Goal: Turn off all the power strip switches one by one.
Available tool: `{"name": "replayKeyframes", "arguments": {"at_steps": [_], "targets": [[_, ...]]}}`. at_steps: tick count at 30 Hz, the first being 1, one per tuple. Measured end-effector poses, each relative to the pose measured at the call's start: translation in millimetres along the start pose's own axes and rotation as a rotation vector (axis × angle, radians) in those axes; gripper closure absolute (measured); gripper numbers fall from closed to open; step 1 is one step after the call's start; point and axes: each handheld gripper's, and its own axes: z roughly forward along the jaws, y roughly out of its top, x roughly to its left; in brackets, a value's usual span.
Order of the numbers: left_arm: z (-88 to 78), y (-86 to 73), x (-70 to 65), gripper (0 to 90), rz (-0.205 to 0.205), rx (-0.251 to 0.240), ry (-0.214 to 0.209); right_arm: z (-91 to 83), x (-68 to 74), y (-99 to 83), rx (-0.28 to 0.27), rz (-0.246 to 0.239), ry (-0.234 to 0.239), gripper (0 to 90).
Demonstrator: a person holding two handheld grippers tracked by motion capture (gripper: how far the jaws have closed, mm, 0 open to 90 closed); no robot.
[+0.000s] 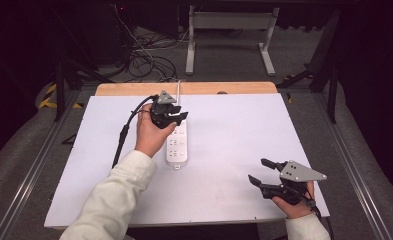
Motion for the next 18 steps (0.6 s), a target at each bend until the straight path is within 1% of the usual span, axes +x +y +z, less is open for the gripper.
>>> {"name": "replayKeyframes", "arguments": {"at_steps": [2, 3, 4, 5, 7, 9, 12, 13, 14, 15, 16, 17, 18], "targets": [[-13.2, -1.5, -5.7, 50.6, -0.002, -0.016, -0.010, 0.2, 0.6, 0.1, 0.001, 0.000, 0.001, 31.6], [-19.4, -3.4, -8.5, 47.4, 0.001, -0.036, -0.027, 0.2, 0.9, 0.3, 0.001, 0.000, 0.000, 31.6], [-25.7, -5.8, -10.9, 44.1, 0.015, -0.064, -0.033, 0.1, 1.0, 0.5, 0.000, 0.000, 0.000, 31.6], [-32.3, -8.5, -12.8, 40.8, 0.037, -0.089, -0.032, -0.1, 1.2, 0.7, 0.001, 0.004, 0.002, 31.7], [-46.8, -15.0, -16.8, 37.8, 0.056, -0.120, -0.038, 0.0, 1.1, 0.9, -0.002, 0.002, 0.003, 31.6], [-61.9, -24.8, -21.0, 34.3, 0.060, -0.162, -0.048, 0.0, 1.3, 0.9, -0.004, 0.006, 0.002, 31.6], [-85.4, -45.0, -25.6, 29.1, 0.054, -0.215, -0.047, 0.1, 1.0, 0.5, -0.001, 0.008, 0.004, 31.5], [-92.7, -52.9, -26.2, 28.2, 0.069, -0.220, -0.040, 0.1, 0.8, 0.3, -0.003, 0.010, 0.004, 31.4], [-99.1, -61.3, -27.5, 27.7, 0.066, -0.220, -0.035, 0.2, 0.5, 0.1, -0.005, 0.012, 0.006, 31.3], [-105.0, -70.6, -27.8, 26.7, 0.072, -0.226, -0.027, 0.1, 0.3, 0.0, -0.008, 0.014, 0.008, 31.2], [-110.4, -80.7, -28.0, 25.6, 0.070, -0.233, -0.020, -0.1, 0.2, -0.1, -0.009, 0.018, 0.010, 31.1], [-114.8, -91.6, -28.2, 25.6, 0.063, -0.233, -0.013, -0.3, 0.1, -0.1, -0.009, 0.020, 0.013, 31.0], [-118.6, -102.6, -27.9, 25.1, 0.064, -0.231, -0.003, -0.4, 0.2, -0.1, -0.010, 0.021, 0.013, 30.9]]}}
